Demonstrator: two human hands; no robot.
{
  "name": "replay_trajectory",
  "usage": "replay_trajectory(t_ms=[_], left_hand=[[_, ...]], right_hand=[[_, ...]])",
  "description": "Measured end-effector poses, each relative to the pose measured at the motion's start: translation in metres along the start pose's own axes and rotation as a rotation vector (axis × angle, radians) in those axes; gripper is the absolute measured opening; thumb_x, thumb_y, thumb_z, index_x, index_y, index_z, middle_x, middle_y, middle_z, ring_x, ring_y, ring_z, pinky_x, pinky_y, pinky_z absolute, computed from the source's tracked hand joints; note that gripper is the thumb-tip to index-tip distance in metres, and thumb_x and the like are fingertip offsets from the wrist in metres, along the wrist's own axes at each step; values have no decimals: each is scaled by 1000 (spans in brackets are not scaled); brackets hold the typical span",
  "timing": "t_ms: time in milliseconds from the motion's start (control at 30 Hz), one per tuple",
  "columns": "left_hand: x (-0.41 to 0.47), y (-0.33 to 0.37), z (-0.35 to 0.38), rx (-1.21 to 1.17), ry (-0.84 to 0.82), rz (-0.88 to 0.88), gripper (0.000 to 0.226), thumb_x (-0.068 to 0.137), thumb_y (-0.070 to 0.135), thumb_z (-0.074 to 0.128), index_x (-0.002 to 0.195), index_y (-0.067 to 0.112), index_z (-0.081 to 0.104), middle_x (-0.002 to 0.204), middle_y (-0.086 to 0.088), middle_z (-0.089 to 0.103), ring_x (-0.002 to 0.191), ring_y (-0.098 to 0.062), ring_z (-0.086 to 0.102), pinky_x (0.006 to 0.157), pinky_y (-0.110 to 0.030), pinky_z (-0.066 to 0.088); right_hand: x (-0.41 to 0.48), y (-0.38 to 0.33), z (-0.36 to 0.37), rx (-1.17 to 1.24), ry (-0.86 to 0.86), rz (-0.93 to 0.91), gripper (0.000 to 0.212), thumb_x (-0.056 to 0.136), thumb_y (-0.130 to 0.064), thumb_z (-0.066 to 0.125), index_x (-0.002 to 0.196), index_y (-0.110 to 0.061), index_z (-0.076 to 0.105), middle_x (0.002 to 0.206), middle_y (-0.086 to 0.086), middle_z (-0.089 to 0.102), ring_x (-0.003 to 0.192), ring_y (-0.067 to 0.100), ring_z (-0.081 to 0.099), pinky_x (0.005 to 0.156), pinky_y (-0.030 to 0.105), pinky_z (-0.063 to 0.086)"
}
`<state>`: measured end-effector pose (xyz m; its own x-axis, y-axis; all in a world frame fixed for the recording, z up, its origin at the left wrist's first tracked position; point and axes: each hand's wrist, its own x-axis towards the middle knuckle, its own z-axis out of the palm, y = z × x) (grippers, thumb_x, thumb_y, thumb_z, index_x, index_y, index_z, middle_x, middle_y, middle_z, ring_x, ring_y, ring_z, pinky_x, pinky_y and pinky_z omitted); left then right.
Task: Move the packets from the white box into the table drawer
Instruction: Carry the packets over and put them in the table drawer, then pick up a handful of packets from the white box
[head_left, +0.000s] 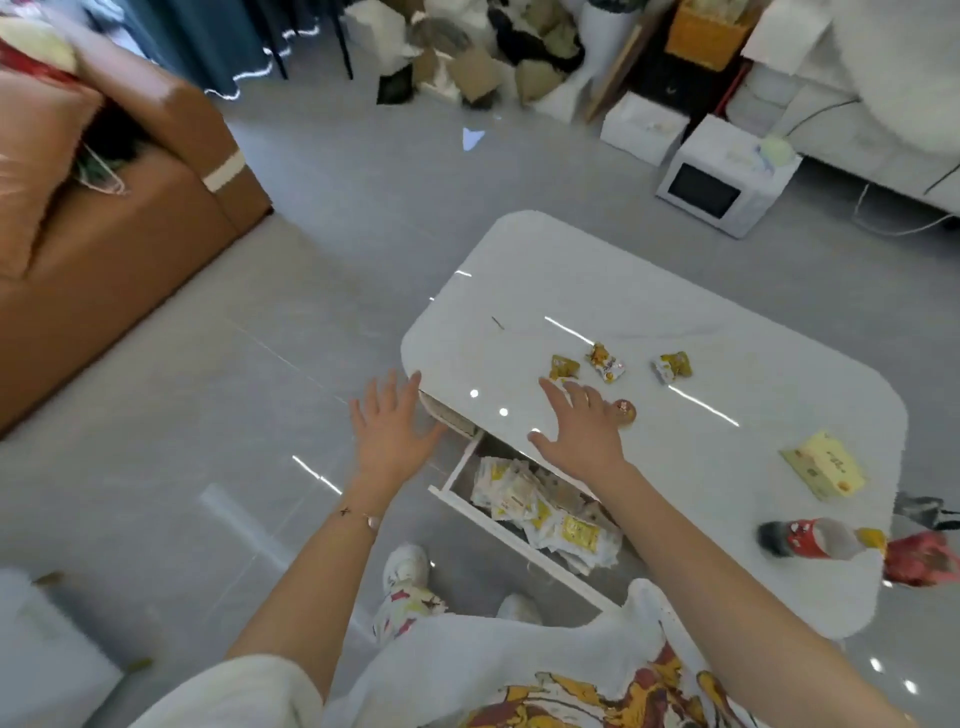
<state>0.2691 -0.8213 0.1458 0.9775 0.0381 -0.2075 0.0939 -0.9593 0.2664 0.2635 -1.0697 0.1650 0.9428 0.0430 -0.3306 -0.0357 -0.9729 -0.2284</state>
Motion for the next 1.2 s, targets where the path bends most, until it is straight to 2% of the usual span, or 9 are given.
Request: replay_trajectory(t_ms=[300,400,567,800,1000,1200], left_hand=[[-20,-198,-92,-24,117,-322,81,89,60,47,153,32,6,162,-1,-4,148,-30,-10,118,-50,-4],[-27,-270,-124,-30,152,-387,82,89,60,47,153,32,6,162,-2,-6,148,-30,-11,117,-51,-7],[-33,-379,-178,-12,190,-471,84,89,61,45,154,32,1,162,-2,-8,148,-31,-12,117,-51,-8],[-47,-495,-220,-54,258,-634,84,89,59,47,153,31,0,162,-2,-2,148,-30,-7,118,-52,-5],[-54,-585,-228,-238,304,-863,85,89,58,50,153,30,3,162,-1,4,148,-32,2,118,-50,2],[-63,-668,-245,-215,333,-1076,86,88,57,51,154,28,4,162,-3,4,148,-31,0,118,-51,2]], right_hand=[[61,-238,-16,-126,1,-321,76,89,-47,51,153,-29,14,156,6,20,144,30,14,115,45,17],[76,-331,-9,-119,5,-392,78,85,-48,57,151,-30,21,154,5,27,142,29,21,114,43,21],[91,-470,-1,-129,3,-495,79,86,-50,57,152,-30,17,155,6,26,142,29,23,113,43,21],[109,-626,17,-152,-10,-687,81,86,-51,56,153,-31,15,154,6,27,142,29,22,112,44,24],[127,-743,47,-166,-69,-886,76,87,-43,56,151,-28,20,149,5,34,138,28,28,109,41,28],[152,-860,74,-235,-144,-1097,75,86,-43,56,151,-29,20,151,3,32,140,26,27,111,39,27]])
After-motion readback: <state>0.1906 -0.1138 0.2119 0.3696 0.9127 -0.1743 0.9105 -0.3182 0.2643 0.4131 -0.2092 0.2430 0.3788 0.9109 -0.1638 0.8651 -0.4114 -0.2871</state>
